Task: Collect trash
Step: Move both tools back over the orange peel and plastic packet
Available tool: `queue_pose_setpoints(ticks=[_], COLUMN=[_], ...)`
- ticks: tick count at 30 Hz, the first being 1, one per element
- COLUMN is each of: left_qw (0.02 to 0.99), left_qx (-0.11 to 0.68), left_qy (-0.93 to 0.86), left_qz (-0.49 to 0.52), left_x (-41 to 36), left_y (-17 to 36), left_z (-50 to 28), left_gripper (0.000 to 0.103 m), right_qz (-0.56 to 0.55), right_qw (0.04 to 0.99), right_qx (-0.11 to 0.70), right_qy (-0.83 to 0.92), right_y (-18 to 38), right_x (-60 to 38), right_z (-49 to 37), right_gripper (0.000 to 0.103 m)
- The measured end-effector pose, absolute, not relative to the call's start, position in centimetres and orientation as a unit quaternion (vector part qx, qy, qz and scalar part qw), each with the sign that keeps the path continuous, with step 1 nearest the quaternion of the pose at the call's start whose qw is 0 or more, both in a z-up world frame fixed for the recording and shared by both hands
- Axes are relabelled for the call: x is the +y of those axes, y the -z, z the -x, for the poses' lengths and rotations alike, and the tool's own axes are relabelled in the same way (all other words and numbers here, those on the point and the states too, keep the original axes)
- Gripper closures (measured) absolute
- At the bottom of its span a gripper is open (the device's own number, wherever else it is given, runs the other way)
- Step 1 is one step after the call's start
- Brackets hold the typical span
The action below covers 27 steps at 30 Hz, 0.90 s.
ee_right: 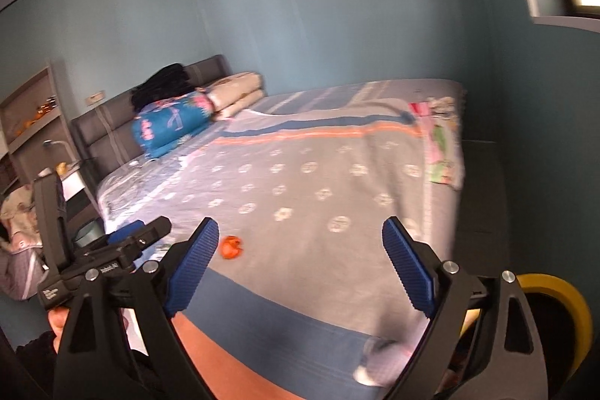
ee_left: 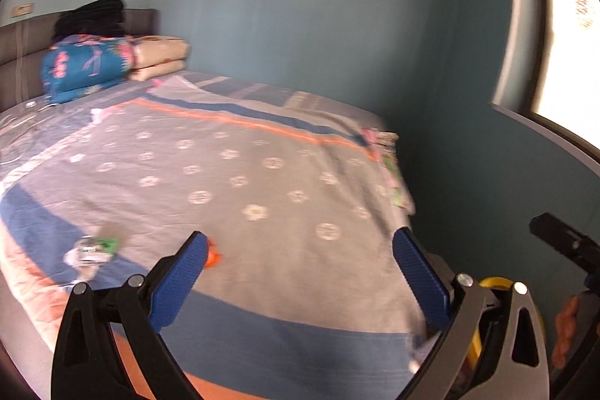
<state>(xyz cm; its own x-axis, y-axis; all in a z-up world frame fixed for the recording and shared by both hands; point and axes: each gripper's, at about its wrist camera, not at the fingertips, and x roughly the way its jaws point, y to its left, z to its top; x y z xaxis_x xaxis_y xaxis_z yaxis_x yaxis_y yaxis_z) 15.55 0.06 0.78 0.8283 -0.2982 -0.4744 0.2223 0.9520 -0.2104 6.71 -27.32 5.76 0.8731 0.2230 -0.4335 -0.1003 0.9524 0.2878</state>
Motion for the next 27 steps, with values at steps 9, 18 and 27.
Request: queue_pose_setpoints(ticks=[9,18,27], left_qw=[0.956,0.940,0.919], left_qx=[0.276,0.311,0.358], left_qy=[0.033,-0.050,-0.093], left_qz=[0.096,0.129,0.139], left_x=[9.8,17.6,22.5], left_y=[1.8,6.5,12.3], left_z=[-18.1,-22.4,-26.9], left_gripper=[0.008,0.008,0.008], right_qz=[-0.128,-0.093,-0.049], right_qw=[0.946,0.930,0.916], right_qx=[0.254,0.303,0.357], right_qy=[-0.155,-0.185,-0.177], right_y=[-3.8,1.4,8.3], right_x=[-19.3,-10.3,-4.7], right_z=[-14.0,-22.2,-28.4], right_gripper=[0.017,0.017,0.017])
